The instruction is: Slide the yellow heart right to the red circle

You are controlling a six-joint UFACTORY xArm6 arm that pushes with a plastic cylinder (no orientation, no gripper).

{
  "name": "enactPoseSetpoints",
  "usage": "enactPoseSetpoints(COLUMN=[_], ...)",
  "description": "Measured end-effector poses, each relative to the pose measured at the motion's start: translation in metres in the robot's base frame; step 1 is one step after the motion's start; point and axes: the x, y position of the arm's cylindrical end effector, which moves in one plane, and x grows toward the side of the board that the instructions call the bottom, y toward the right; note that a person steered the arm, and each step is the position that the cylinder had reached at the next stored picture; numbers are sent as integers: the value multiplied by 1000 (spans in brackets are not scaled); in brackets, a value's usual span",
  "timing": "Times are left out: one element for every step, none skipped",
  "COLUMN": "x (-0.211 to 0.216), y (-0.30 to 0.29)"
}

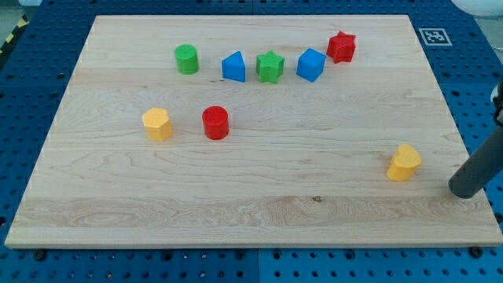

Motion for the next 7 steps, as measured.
enactPoseSetpoints(x=[0,0,-7,-19,-26,-36,-48], y=[-6,-21,-35,-40,-57,-82,-112])
